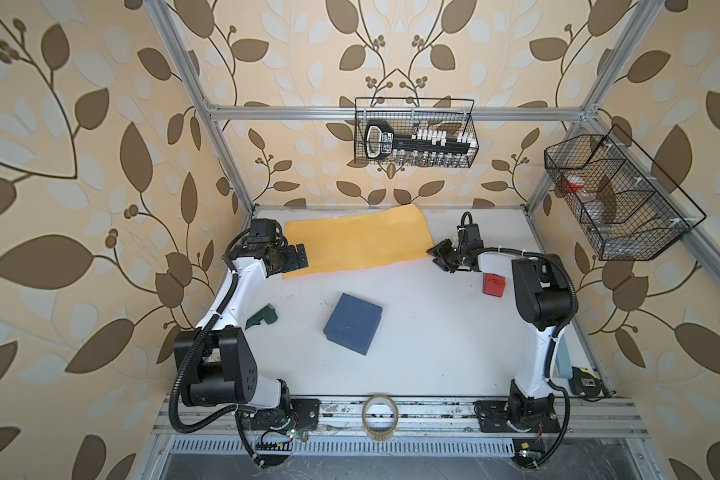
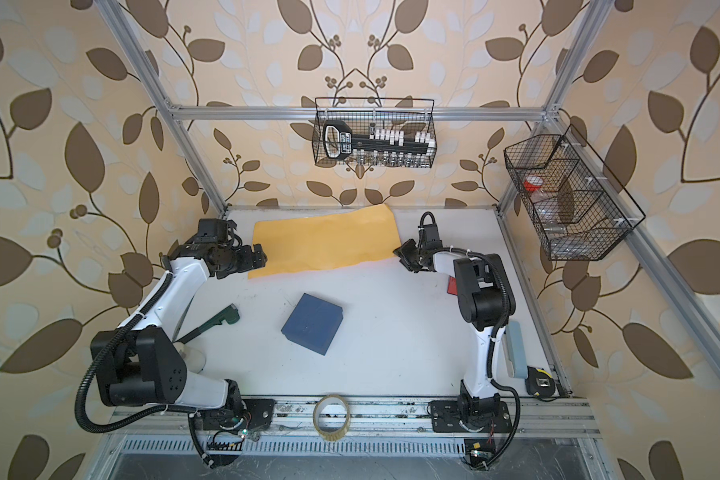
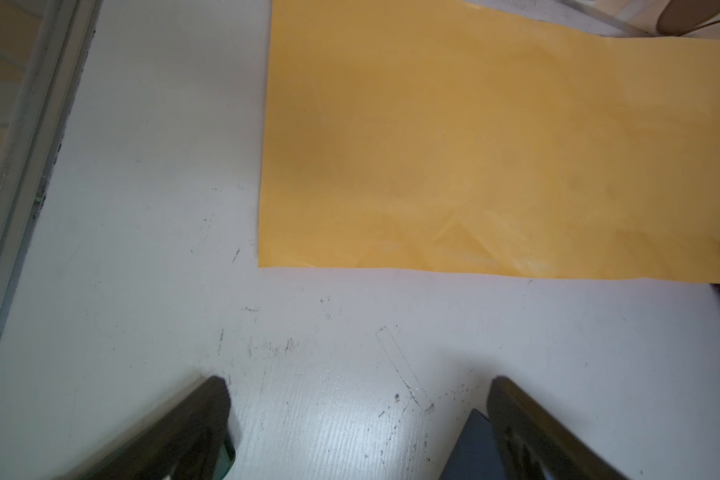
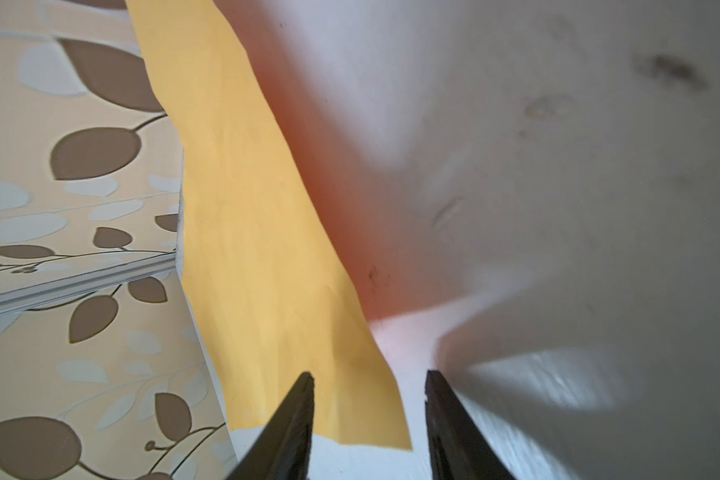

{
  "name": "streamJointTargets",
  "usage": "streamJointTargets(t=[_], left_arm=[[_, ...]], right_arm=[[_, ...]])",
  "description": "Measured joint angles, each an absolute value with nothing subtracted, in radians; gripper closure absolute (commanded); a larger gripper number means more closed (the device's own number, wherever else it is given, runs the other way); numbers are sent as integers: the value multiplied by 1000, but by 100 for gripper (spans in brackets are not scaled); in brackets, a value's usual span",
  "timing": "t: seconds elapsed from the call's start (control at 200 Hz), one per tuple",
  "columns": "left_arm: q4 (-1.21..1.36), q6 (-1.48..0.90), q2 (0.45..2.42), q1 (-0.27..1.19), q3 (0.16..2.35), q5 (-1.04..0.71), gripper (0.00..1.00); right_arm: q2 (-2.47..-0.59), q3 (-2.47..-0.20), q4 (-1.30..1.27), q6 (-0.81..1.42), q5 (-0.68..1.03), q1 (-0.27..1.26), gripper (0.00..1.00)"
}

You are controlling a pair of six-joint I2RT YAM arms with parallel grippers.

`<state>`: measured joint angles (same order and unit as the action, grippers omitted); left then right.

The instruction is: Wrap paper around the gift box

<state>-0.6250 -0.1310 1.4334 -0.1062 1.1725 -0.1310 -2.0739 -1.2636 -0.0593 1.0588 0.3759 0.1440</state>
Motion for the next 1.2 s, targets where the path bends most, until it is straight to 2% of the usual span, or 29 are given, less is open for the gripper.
streamJointTargets(t=[0.11, 0.22, 0.27, 0.445, 0.715, 0.84, 0.97, 0.995, 1.09, 1.2], left_arm=[[-626, -129, 1433, -106, 1171, -131, 1], [-625, -125, 1433, -106, 1171, -131, 1], [-625, -121, 1433, -106, 1171, -131, 1], [-625, -100, 1433, -106, 1166, -131, 1], [-632, -60, 1433, -106, 1164, -181, 1], [-659, -31, 1433, -104, 1164, -250, 1], [-709, -8, 1433, -90, 1164, -322, 1], [-720, -6, 1433, -86, 1164, -337, 1], [-758, -6, 1433, -62, 1159, -382, 1], [-791, -9, 1433, -31, 1136, -430, 1]], right_arm=[[-2092, -1264, -85, 1081, 378, 144, 71], [-2104, -1264, -93, 1080, 379, 145, 93], [-2104, -1263, -94, 1091, 377, 146, 100], [-2046, -1153, -113, 1064, 371, 149, 100], [-1776, -822, -86, 983, 342, 147, 100], [-1691, -744, -53, 944, 315, 136, 100], [-1641, -737, -4, 890, 275, 114, 94], [-1631, -737, 6, 881, 268, 109, 90], [-1595, -737, 39, 853, 250, 91, 64], [-1541, -739, 102, 815, 239, 84, 50]])
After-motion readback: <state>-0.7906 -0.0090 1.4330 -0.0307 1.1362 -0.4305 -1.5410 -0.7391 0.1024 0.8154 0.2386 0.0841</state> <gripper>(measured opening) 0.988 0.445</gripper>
